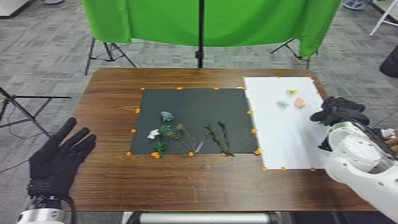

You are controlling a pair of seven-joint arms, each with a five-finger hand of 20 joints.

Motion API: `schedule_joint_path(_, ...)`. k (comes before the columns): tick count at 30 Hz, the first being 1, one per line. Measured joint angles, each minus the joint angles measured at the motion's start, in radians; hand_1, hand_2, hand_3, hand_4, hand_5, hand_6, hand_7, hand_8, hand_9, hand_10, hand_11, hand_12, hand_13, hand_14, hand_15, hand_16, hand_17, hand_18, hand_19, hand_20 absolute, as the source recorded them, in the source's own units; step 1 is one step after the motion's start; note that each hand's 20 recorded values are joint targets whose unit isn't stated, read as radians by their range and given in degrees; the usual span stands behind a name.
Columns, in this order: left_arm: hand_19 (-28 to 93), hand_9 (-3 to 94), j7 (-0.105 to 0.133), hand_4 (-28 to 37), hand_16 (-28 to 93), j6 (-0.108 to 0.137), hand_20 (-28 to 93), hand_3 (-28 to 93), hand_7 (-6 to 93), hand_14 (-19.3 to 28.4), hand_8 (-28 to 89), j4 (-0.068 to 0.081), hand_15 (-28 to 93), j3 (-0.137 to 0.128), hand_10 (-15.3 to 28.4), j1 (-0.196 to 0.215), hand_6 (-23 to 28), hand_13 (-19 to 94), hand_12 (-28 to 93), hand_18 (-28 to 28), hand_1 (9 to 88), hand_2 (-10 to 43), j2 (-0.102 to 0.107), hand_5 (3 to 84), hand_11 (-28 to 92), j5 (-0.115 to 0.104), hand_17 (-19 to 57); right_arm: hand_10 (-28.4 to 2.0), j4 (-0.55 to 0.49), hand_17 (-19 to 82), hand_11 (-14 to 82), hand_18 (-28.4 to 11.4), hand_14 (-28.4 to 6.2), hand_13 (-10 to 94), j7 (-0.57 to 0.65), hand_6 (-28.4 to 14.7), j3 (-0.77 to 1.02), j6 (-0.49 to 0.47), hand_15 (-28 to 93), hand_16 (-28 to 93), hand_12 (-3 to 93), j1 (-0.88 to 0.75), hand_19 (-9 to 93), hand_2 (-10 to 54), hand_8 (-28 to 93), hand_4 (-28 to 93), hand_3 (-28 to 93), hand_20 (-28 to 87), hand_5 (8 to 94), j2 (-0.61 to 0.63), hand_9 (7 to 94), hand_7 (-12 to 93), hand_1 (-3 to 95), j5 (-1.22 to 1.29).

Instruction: Arrange flowers

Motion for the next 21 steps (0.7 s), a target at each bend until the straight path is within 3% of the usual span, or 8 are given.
schedule_joint_path(8, 53, 33.0, -0.01, -27.0, -9, 0.0, 6, 82, 10.4, 27.8, -10, 0.0, 46, 0.002, 19.6, -0.006, 7.5, 22, 9, 24.7, 22.4, 5.4, 0.0, 34.7, 19, 0.002, -11.5, -16.1, 0.027, 19, 19.7, -27.6, -13.1, 55, 0.027, 2.3, 0.002, -0.079, 69, 10, 13.9, 0.024, 75, -9.5, -14, -28, 79, 44, 55.6, -0.014, 58.7, 17, 35.1, 0.03)
schedule_joint_path(13, 53, 32.9, -0.015, -27.0, -9, 0.0, 6, 82, 10.4, 27.8, -10, 0.001, 46, 0.002, 19.7, -0.013, 7.5, 22, 9, 24.7, 22.5, 5.4, 0.0, 34.7, 19, 0.003, -11.5, -11.0, 0.055, 22, 22.3, -24.5, -8.2, 66, 0.032, 4.7, -0.016, -0.113, 64, 14, 15.4, 0.027, 76, -9.5, -12, -28, 77, 44, 66.6, -0.026, 72.6, 18, 43.1, 0.048)
schedule_joint_path(14, 53, 32.9, -0.016, -27.0, -9, 0.0, 6, 82, 10.4, 27.9, -10, 0.001, 46, 0.002, 19.6, -0.014, 7.5, 22, 9, 24.7, 22.5, 5.4, 0.0, 34.7, 19, 0.003, -11.5, -10.2, 0.06, 23, 21.2, -24.2, -7.4, 67, 0.031, 4.7, -0.034, -0.104, 63, 17, 17.1, 0.035, 76, -9.5, -9, -28, 75, 44, 68.7, -0.025, 74.6, 18, 45.0, 0.04)
schedule_joint_path(16, 53, 32.9, -0.017, -27.0, -9, 0.0, 6, 82, 10.4, 27.9, -10, 0.001, 46, 0.002, 19.6, -0.016, 7.6, 22, 9, 24.6, 22.5, 5.4, 0.0, 34.8, 19, 0.003, -11.5, -7.2, 0.074, 26, 11.5, -22.9, -5.0, 73, 0.031, 5.1, -0.092, -0.066, 61, 22, 27.8, 0.07, 78, -9.5, -2, -28, 65, 44, 81.6, -0.023, 86.8, 17, 53.9, -0.002)
schedule_joint_path(21, 53, 33.0, -0.022, -27.0, -9, 0.0, 6, 82, 10.4, 27.9, -10, 0.002, 46, 0.005, 19.6, -0.022, 7.6, 22, 9, 24.6, 22.6, 5.5, -0.004, 34.9, 19, 0.004, -11.5, -5.7, 0.107, 28, 13.8, -21.7, -3.7, 78, 0.029, 5.6, -0.22, 0.09, 63, 22, 31.9, 0.129, 80, -9.5, 0, -28, 62, 44, 87.9, -0.023, 93.6, 16, 58.2, -0.115)
